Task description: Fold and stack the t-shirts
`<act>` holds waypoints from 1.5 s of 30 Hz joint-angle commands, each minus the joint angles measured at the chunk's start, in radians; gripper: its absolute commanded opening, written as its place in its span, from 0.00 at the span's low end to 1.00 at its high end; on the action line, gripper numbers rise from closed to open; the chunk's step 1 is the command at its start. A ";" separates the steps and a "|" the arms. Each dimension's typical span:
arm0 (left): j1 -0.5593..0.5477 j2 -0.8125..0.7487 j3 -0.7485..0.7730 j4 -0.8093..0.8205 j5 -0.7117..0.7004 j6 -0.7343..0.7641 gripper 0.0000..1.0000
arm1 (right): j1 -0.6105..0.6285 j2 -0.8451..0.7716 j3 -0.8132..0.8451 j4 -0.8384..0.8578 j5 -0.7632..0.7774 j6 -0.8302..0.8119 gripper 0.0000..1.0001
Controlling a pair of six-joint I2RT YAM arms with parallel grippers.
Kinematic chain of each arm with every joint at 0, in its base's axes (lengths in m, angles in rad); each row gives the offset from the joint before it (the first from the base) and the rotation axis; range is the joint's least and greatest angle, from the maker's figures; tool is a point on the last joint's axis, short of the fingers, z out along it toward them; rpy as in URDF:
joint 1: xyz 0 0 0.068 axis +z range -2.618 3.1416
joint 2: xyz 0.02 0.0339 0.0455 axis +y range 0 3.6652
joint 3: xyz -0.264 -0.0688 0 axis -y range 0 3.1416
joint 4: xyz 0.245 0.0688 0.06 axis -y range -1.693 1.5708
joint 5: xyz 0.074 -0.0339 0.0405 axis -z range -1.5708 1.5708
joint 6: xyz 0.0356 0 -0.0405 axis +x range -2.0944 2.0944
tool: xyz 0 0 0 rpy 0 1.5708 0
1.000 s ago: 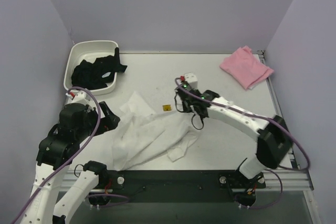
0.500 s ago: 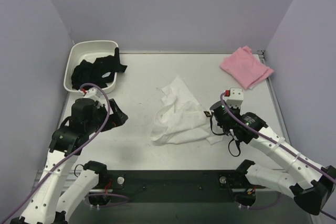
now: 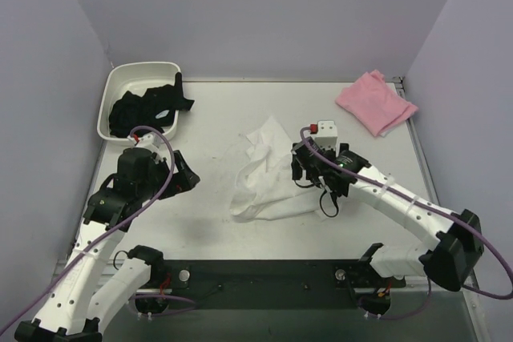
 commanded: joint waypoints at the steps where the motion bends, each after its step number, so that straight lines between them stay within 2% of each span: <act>1: -0.008 -0.003 0.013 0.058 0.002 -0.009 0.97 | -0.039 0.104 -0.003 0.144 -0.171 -0.038 0.91; 5: -0.009 -0.012 0.013 0.044 -0.002 -0.003 0.98 | -0.067 0.186 -0.054 0.228 -0.234 -0.026 0.84; 9: -0.011 -0.025 0.007 0.027 -0.025 0.005 0.97 | -0.105 0.212 -0.089 0.273 -0.269 -0.032 0.67; 10: -0.009 -0.025 0.005 0.027 -0.024 0.005 0.97 | -0.116 0.216 -0.094 0.285 -0.278 -0.032 0.65; 22: -0.011 -0.012 -0.012 0.034 -0.027 0.008 0.97 | -0.235 0.227 -0.114 0.319 -0.305 -0.093 0.63; 27: -0.011 -0.008 -0.019 0.041 -0.027 0.006 0.97 | -0.243 0.265 -0.115 0.347 -0.329 -0.095 0.63; 37: -0.011 0.000 -0.018 0.038 -0.042 0.012 0.98 | -0.245 0.301 -0.118 0.374 -0.364 -0.085 0.37; 45: -0.011 0.008 -0.027 0.048 -0.033 0.008 0.98 | -0.241 0.276 -0.111 0.350 -0.343 -0.102 0.32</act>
